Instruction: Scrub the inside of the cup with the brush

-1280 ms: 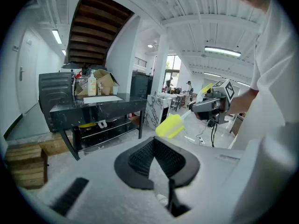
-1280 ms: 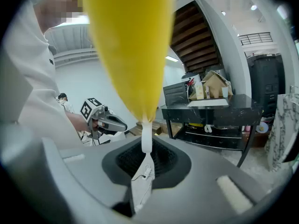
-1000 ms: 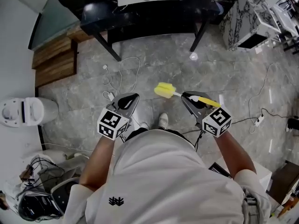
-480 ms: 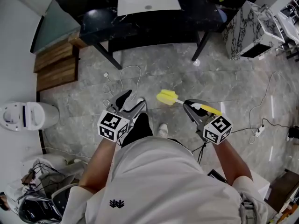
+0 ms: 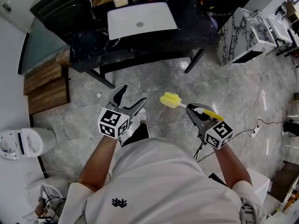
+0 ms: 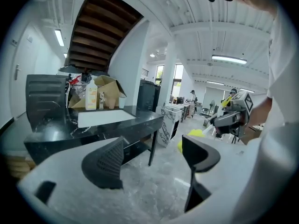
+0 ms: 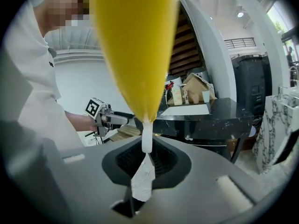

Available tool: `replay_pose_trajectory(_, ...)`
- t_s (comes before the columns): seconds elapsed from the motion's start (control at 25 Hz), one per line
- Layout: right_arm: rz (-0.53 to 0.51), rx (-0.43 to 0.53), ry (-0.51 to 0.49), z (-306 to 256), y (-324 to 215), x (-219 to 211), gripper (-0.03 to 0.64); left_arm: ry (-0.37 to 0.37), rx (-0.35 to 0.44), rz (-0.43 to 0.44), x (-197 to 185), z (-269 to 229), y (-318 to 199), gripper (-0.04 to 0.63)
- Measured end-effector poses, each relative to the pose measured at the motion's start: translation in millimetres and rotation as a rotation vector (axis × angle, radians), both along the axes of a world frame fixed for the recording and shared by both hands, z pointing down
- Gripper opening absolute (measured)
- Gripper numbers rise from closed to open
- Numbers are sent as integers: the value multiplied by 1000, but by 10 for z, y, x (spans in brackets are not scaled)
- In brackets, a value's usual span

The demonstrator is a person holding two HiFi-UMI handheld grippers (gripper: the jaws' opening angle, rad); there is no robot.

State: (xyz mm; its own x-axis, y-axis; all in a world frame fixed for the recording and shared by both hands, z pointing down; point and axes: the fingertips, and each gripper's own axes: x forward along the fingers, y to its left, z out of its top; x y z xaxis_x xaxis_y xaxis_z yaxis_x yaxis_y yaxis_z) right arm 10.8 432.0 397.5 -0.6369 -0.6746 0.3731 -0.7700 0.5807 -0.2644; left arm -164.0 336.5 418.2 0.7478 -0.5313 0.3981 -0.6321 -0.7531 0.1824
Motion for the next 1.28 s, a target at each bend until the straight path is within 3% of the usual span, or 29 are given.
replay_pose_trajectory(0.24, 56, 30, 18, -146, -844, -198, 44, -20, 51, 81, -40, -126, -959, 397)
replay_pose_trajectory(0.6, 63, 27, 12, -215, -1587, -310, 44, -48, 58, 60, 4, -33, -1982, 394)
replay_pose_trajectory(0.84, 28, 60, 4, -236, -2261, -31, 44, -42, 82, 38, 363, -30, -2665, 388)
replay_pose_trajectory(1.28, -82, 64, -36, -286, -3838, 973, 44, -72, 70, -115, 1326, 95, -4231, 380)
